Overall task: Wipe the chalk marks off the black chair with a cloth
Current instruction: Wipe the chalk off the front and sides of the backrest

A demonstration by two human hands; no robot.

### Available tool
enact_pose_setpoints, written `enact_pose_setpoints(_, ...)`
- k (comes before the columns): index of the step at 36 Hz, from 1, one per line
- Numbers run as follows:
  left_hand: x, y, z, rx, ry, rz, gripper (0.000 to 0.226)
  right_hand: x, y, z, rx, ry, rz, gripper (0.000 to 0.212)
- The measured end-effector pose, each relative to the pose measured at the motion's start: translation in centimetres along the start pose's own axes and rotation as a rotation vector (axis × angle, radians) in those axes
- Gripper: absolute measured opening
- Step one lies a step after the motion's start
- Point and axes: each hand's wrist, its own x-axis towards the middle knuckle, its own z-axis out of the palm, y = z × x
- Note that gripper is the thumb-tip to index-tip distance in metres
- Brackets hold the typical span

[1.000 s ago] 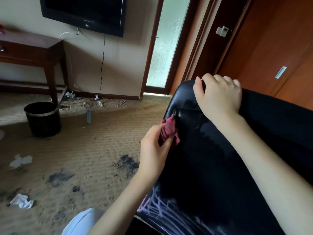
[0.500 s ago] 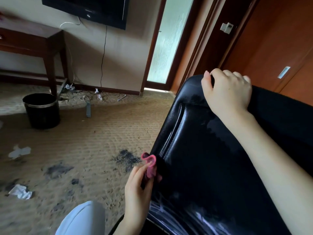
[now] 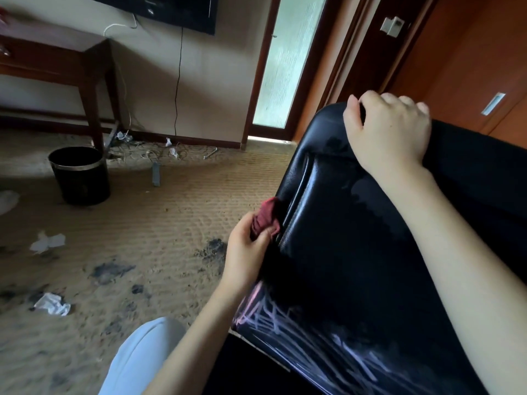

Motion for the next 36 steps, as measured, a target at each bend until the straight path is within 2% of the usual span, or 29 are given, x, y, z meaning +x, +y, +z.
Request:
enact_pose_setpoints(6,0.9,-1.3,-1.6,0.056,-0.293,0.036,0.015,-0.1,-0.2,0.1,-0.017,0.001,0.015,0.055)
enact_pose_setpoints(8,0.6,-1.8,-2.0,0.07,-0.337,-0.005,0.012,-0.1,-0.2,0.3,-0.02,-0.003,0.023,0.055)
enact_pose_setpoints(10,-0.3,-2.6,-2.6,0.066,-0.365,-0.055,0.027,-0.1,-0.4,0.3,-0.025,-0.008,0.044,0.055)
enact_pose_setpoints(12,-1.4,-3.8,-3.2,0.062,-0.374,-0.102,0.024,-0.2,-0.9,0.1,-0.032,-0.019,0.076,0.052)
enact_pose_setpoints(15,-3.1,-6.1,-4.1,0.061,-0.342,-0.189,0.011,-0.8,-2.8,-0.5,0.024,-0.035,0.001,0.036)
enact_pose_setpoints(19,-4.6,-8.4,-5.1,-0.077,-0.176,-0.321,0.023,-3.3,-6.9,-0.7,0.244,-0.06,-0.338,0.025)
enact_pose_setpoints(22,-4.1,-8.5,-5.7,-0.162,-0.01,-0.341,0.011,-5.4,-8.0,-0.9,0.343,-0.108,-0.515,0.019)
enact_pose_setpoints(24,-2.9,-7.7,-5.7,-0.181,0.026,-0.312,0.006,-6.8,-7.7,-1.1,0.351,-0.116,-0.58,0.018)
enact_pose_setpoints(26,-1.6,-6.5,-5.2,-0.184,0.004,-0.27,0.016,-7.9,-6.8,-1.1,0.348,-0.117,-0.606,0.022)
enact_pose_setpoints(29,0.2,-3.8,-3.5,-0.211,-0.074,-0.16,0.006,-8.8,-5.4,-0.9,0.35,-0.112,-0.561,0.031)
enact_pose_setpoints(31,1.2,-1.9,-2.0,-0.225,-0.111,-0.092,0.014,-9.1,-4.9,-0.7,0.356,-0.098,-0.519,0.035)
enact_pose_setpoints(36,3.1,-0.2,0.4,-0.18,-0.057,0.032,0.022,-9.3,-5.2,-0.5,0.339,-0.035,-0.424,0.034)
